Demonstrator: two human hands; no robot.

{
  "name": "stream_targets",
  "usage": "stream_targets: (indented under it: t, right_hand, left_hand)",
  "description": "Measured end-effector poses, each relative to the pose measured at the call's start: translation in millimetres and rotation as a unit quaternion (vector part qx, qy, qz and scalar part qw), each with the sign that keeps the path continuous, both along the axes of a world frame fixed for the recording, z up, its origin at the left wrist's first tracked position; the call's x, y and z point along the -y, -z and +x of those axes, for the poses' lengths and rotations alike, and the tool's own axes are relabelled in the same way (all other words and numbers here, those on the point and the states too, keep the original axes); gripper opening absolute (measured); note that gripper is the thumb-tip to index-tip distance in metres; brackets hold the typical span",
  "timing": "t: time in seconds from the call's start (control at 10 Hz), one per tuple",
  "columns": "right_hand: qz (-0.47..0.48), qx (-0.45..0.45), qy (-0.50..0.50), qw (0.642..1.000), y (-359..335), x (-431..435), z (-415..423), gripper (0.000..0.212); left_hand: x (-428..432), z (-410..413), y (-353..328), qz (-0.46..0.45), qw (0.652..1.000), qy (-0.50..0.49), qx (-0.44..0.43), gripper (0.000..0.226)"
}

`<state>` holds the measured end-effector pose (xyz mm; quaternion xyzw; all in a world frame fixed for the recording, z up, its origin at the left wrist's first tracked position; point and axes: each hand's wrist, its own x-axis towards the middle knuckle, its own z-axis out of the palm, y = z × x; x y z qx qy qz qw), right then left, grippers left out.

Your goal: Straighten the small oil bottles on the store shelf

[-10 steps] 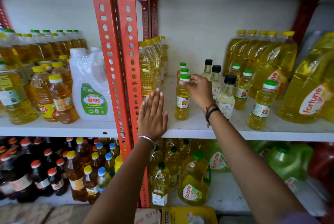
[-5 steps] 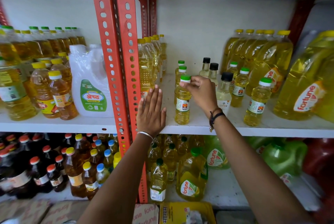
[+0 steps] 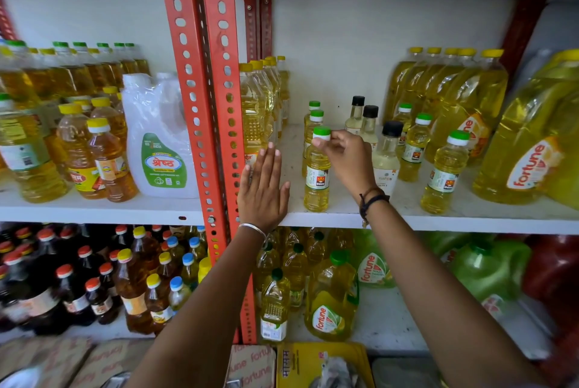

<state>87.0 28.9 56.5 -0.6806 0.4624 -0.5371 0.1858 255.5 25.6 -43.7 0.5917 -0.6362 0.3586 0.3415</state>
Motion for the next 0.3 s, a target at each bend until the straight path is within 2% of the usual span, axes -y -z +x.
stream_targets:
  t: [0.1, 0.3]
  right_hand:
    - [-0.011, -0.018, 0.014, 1.000, 0, -13, 0, 0.043]
    - [-0.166, -0.026, 0.096, 0.981, -28, -39, -44, 0.049]
  left_hand:
    - [-9, -6, -6, -0.003, 0.999, 0.038, -0.014, 0.061]
    - [-32, -52, -58, -0.071, 0.988, 0.135, -0.023, 0.059]
